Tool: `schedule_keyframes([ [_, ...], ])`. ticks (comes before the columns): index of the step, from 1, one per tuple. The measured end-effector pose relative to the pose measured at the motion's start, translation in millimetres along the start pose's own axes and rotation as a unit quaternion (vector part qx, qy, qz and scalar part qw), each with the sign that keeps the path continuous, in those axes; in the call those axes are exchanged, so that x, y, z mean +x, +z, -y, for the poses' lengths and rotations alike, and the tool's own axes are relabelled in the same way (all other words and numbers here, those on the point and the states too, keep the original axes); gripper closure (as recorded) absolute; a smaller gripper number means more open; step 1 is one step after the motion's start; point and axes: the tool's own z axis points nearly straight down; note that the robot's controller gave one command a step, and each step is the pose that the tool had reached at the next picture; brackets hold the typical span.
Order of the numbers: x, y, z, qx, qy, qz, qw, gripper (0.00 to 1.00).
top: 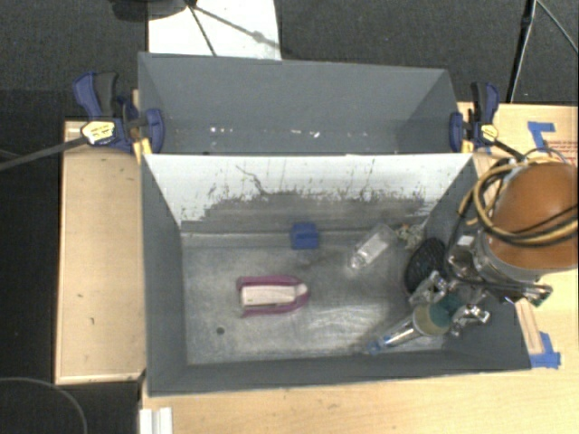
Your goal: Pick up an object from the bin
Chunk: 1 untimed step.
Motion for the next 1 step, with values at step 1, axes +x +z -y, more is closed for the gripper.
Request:
schedule_keyframes([
  [1, -1.2, -35.3, 0.8, 0.001, 0.004, 0.0, 1.0, 1.0],
])
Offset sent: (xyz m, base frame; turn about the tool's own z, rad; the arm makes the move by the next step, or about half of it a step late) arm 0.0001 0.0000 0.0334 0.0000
